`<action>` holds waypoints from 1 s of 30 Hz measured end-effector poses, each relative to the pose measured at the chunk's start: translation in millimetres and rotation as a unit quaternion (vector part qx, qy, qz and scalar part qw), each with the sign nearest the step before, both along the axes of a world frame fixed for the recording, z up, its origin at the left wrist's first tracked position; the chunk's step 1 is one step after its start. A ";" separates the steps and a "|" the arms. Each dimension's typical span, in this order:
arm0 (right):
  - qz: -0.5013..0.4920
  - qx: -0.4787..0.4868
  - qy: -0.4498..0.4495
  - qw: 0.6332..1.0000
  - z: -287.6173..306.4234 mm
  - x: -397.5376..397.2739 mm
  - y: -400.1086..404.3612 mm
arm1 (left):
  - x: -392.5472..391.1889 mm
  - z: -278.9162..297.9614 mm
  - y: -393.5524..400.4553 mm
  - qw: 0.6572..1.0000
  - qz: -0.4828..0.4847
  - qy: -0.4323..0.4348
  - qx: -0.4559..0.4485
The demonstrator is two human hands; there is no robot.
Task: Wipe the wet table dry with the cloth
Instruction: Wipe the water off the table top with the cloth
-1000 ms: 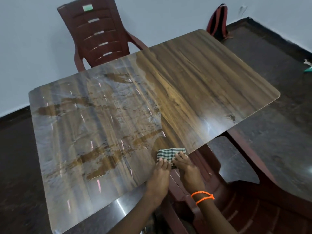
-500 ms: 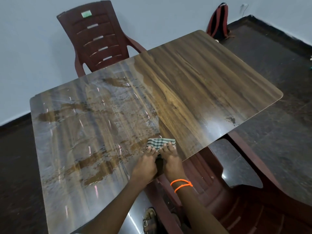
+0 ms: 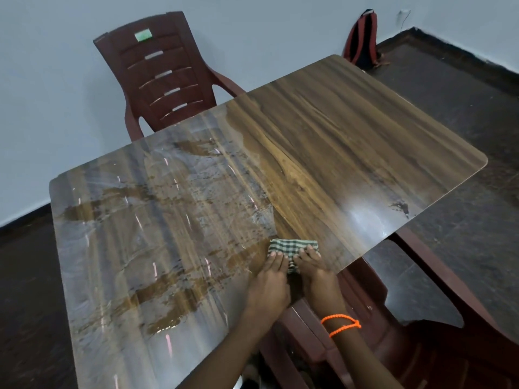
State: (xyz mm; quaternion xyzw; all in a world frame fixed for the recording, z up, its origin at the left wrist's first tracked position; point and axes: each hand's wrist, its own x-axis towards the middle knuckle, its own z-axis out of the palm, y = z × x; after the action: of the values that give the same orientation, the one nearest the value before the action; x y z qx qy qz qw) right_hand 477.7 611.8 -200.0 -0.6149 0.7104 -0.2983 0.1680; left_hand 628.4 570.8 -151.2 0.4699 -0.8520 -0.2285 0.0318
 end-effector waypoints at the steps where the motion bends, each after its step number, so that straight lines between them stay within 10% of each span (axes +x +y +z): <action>1: -0.018 0.003 -0.003 1.000 0.2 2.9 -13.2 | -3.1 0.5 -12.4 1.000 0.004 -0.006 -0.004; 30: -0.107 0.049 -0.024 0.993 21.1 65.1 -102.8 | 27.6 16.3 -107.4 0.999 -0.022 -0.044 -0.011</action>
State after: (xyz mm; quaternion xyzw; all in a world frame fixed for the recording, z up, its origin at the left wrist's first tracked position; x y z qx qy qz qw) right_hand 542.8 509.0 -178.8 -0.5190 0.7816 -0.2939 0.1823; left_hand 656.0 463.4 -134.9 0.4602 -0.8653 -0.1985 -0.0060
